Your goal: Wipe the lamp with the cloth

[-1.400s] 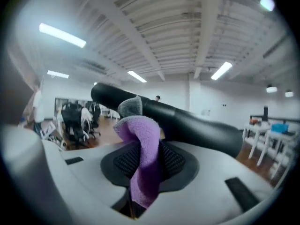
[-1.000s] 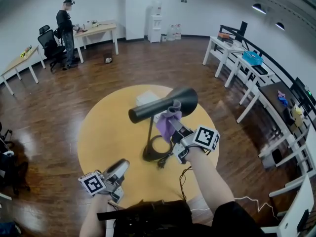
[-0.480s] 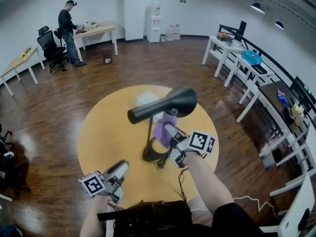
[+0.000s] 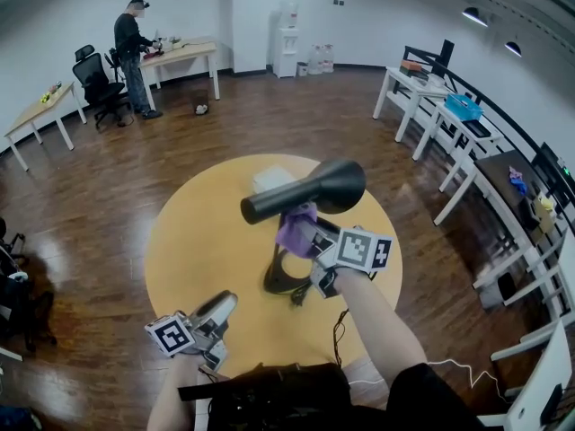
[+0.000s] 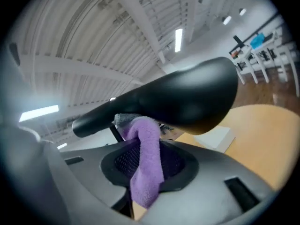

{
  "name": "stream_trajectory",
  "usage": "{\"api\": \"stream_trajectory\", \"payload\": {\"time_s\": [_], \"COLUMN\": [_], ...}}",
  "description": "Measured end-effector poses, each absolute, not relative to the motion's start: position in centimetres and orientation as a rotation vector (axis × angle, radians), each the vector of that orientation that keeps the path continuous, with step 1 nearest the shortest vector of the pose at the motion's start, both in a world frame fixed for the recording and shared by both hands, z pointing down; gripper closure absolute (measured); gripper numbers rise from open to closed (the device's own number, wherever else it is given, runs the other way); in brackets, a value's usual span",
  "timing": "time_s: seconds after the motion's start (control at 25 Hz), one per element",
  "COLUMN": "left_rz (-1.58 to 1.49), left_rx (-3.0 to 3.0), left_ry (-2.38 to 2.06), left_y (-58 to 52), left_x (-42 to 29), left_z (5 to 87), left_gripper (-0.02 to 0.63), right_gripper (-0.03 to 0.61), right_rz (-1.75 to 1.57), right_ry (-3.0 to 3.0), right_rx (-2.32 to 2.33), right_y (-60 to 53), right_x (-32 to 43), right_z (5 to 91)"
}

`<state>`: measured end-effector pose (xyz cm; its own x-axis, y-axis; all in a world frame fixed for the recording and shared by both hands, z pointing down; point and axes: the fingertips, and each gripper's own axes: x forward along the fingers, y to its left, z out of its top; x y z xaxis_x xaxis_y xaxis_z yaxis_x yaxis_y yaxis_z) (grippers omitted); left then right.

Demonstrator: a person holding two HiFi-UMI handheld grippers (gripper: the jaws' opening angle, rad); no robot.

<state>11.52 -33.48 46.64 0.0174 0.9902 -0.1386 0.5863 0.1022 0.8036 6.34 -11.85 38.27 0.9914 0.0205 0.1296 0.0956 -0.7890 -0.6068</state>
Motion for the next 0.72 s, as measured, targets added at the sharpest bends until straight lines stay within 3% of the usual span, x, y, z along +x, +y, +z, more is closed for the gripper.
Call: {"api": "stream_trajectory", "payload": {"time_s": [0.2,0.48,0.72], "left_rz": [0.709,0.712,0.729], "left_rx": [1.563,1.566,1.565], "left_ry": [1.644,1.655,1.651], "left_y": [-33.8,-33.8,-34.0], "left_x": [11.6,11.7,11.7], "left_z": [46.8,46.9,47.4], "left_gripper": [0.439,0.439,0.439], "right_gripper": [0.479,0.479,0.48], "right_rz": [-0.014,-0.031,-0.142], "right_ry": [-0.059,-0.199,0.255], "right_rx": [-2.156,-2.167,-2.302], "right_y": [-10.2,-7.8,-16.8], "right_x": [5.8,3.2,3.6], "right_z": [39.9,43.0,39.3]}}
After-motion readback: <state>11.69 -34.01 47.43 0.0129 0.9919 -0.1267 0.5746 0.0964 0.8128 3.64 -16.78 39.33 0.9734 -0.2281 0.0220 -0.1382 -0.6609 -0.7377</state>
